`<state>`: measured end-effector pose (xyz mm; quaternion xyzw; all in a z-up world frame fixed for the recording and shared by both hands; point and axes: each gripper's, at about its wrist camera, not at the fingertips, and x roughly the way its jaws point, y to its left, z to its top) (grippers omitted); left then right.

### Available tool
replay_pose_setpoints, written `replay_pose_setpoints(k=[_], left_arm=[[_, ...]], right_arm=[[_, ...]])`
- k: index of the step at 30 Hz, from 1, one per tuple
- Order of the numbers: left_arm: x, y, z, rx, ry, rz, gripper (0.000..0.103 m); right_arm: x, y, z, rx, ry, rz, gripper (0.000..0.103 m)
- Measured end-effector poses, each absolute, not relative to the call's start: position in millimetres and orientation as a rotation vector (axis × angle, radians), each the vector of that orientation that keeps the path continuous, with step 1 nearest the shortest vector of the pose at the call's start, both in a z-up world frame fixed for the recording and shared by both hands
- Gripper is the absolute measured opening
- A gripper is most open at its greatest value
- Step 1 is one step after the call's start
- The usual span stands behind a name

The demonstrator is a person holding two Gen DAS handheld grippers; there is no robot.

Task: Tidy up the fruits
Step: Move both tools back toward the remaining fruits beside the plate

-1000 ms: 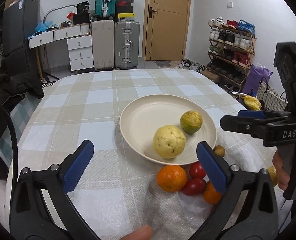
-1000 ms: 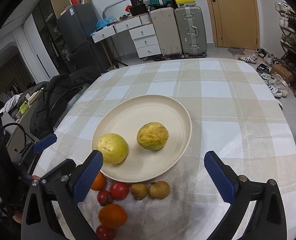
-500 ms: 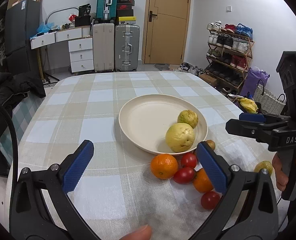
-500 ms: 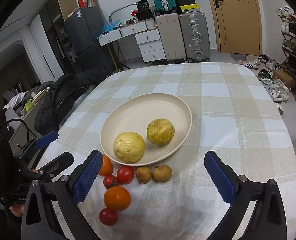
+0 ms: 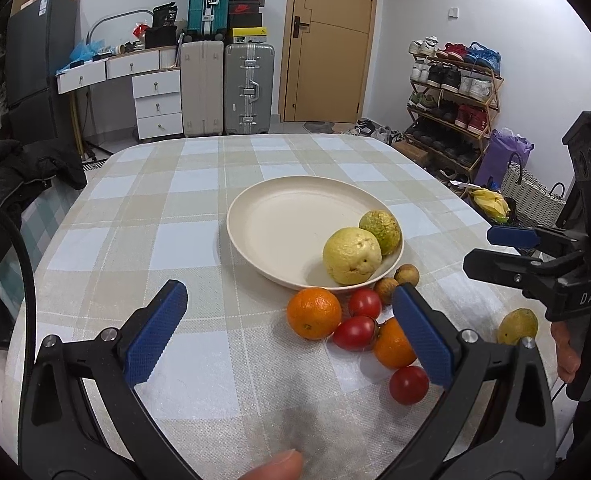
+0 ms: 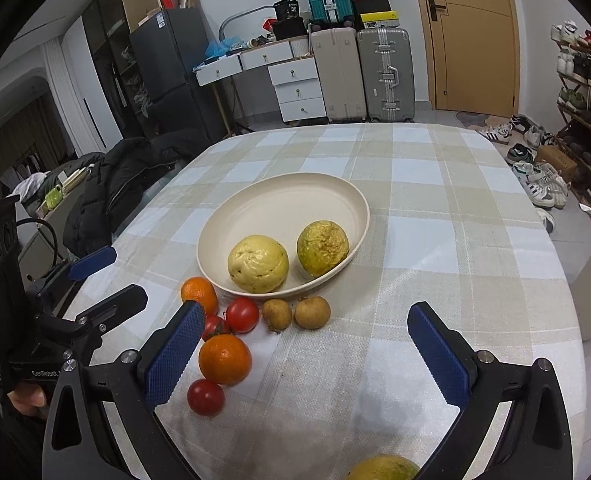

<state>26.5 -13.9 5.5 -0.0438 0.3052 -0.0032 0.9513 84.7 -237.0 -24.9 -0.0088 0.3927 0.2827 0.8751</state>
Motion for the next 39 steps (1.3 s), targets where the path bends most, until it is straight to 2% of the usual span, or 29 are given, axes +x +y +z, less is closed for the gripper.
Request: replay_pose_setpoints(k=[39], left_arm=[[31.2, -59.3, -31.2, -0.026, 0.755, -0.110, 0.102]], right_arm=[[72.0, -251.3, -49.7, -0.130, 0.947, 0.588, 0.103]])
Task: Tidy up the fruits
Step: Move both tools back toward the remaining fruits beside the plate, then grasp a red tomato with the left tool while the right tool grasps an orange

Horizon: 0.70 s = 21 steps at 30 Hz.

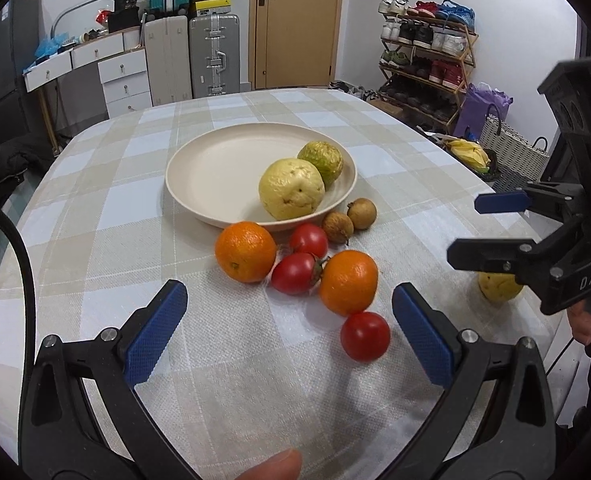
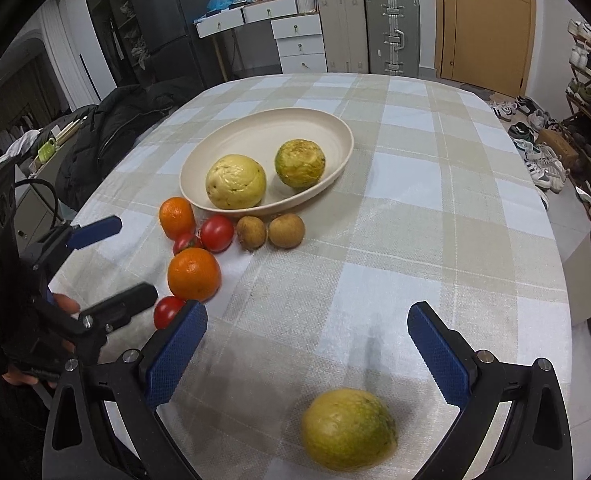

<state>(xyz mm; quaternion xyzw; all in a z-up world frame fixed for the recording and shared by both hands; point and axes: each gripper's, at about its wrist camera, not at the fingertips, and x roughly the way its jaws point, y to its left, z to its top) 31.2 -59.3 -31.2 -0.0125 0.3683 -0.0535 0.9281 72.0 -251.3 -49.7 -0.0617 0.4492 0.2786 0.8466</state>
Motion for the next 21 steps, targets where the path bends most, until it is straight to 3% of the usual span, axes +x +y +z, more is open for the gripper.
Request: replay_pose_setpoints(k=[6, 14, 18, 21], left_arm=[[27.4, -66.4, -35.1, 0.008, 0.779, -0.122, 0.102], [29.7, -76.4, -46.0, 0.036, 0.845, -0.176, 0.081], [31.5, -80.6, -51.7, 0.034, 0.878, -0.208, 0.075], [32.8, -84.2, -56.9, 0.051, 0.908, -0.224, 0.062]], right_arm=[[71.2, -246.9, -49.4, -0.126, 0.948, 0.595, 0.103], [69.1, -242.5, -50.1, -0.125, 0.951, 0.614, 0.103], [69.8, -242.0, -51.0, -0.123, 0.954, 0.616, 0.103], [69.3, -242.4, -51.5, -0.118, 0.954, 0.618, 0.103]])
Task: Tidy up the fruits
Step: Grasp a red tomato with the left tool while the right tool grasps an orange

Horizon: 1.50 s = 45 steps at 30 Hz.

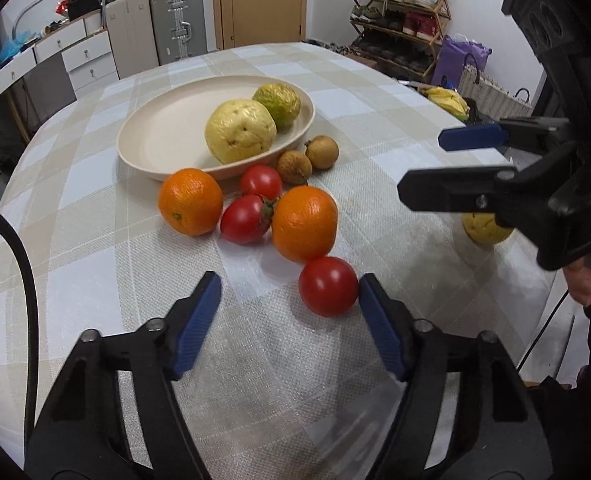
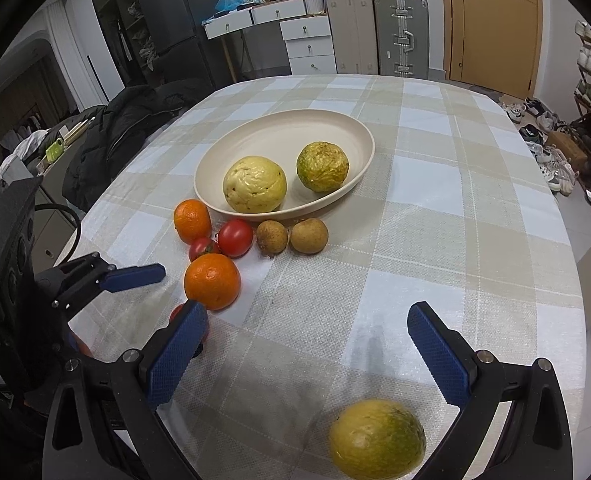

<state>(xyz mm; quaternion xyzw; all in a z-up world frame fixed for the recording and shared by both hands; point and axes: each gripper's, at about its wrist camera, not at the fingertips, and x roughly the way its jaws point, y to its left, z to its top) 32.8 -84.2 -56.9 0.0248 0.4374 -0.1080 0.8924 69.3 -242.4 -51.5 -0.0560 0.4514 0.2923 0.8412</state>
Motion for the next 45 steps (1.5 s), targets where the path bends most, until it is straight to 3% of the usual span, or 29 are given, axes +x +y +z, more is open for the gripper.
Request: replay_pose_setpoints(k=[7, 30, 36, 41, 45], left_arm=[[28.9, -92.0, -59.3, 0.062, 0.916, -0.308, 0.028], [24.2, -28.4, -14.3, -0.043, 0.775, -0.205, 0.027], [23.5, -20.3, -11.6, -0.042, 0.761, -0.176, 0.027], [24.3, -16.2, -12.4, -0.058, 0.758, -0.166, 0.027], [27.2, -15.7, -15.6, -0.064, 0.763, -0.162, 0.027]], right_arm=[[68.7, -236.5, -55.9, -0.122, 0.965, 0.625, 0.103], [59.0, -201.9, -65.8, -0.140, 0.948, 0.666, 0.102], [52.2, -176.6, -75.1, -0.154, 0.951, 0.706, 0.083], [50.1, -170.3, -81.2, -0.143, 0.955, 0.738, 0.079], [51.6, -166.6, -85.8, -0.153, 0.954, 0.739, 0.067]])
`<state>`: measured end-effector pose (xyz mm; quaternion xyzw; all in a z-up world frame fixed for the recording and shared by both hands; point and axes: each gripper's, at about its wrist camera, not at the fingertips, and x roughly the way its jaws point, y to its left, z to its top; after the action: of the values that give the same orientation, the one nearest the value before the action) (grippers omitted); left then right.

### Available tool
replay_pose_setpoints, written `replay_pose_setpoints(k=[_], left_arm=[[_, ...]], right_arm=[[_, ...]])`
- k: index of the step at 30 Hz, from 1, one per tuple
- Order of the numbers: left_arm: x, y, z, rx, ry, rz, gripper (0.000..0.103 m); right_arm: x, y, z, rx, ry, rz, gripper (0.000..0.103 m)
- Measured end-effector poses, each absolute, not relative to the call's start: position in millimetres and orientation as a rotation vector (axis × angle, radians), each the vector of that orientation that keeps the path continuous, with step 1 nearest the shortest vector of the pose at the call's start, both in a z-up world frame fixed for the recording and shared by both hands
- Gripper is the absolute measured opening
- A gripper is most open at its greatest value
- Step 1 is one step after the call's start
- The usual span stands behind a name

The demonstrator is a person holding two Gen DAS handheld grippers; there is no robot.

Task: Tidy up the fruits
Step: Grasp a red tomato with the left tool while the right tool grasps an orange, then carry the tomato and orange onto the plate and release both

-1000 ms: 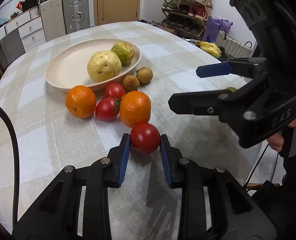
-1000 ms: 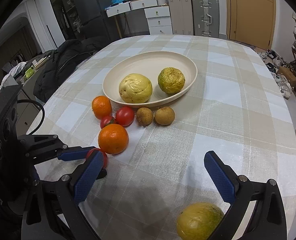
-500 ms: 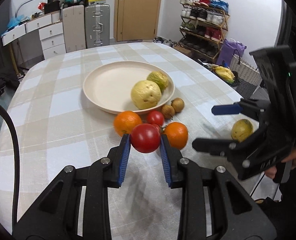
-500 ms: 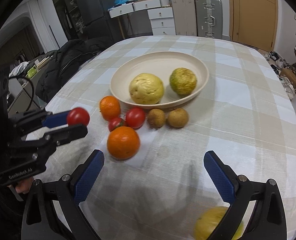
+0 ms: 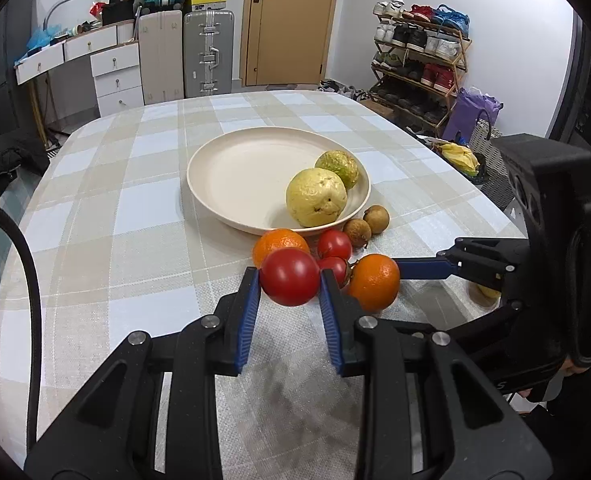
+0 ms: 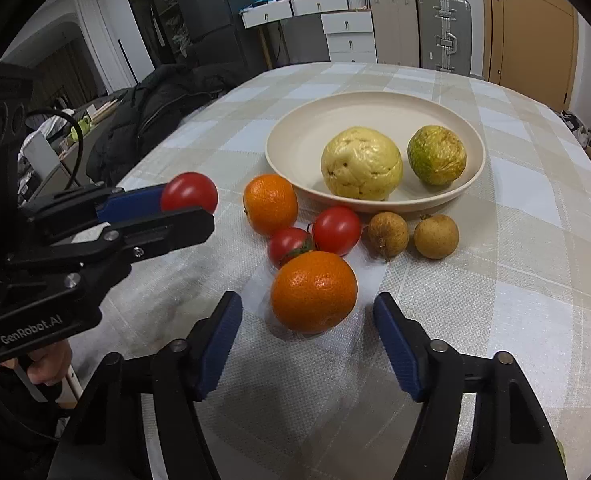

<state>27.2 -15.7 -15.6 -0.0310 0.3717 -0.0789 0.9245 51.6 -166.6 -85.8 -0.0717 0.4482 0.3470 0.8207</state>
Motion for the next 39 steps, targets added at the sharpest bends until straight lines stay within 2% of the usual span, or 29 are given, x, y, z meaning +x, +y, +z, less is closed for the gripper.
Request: replay_pose_setpoints(k=[5, 7, 9, 39], left_arm=[[29.7, -15.8, -17.3, -0.067, 0.763, -0.158, 0.027], [30.1, -14.9, -17.2, -0.068, 0.761, -0.155, 0.027], [30.0, -14.5, -16.8, -0.073, 0.759, -0.154, 0.027], [39.5, -4.6, -12.0, -0.086, 0.709, -0.104, 0.027]], right_arm=[[55.1, -168.9, -86.1, -0.118, 0.953, 0.740, 0.059], [56.0, -169.9, -85.7, -0.114, 0.952, 0.737, 0.047], [56.1, -172.6, -83.6, -0.105, 0.949, 0.743, 0.043], [68.9, -208.5, -40.1, -0.035, 0.820, 0.698, 0.042]])
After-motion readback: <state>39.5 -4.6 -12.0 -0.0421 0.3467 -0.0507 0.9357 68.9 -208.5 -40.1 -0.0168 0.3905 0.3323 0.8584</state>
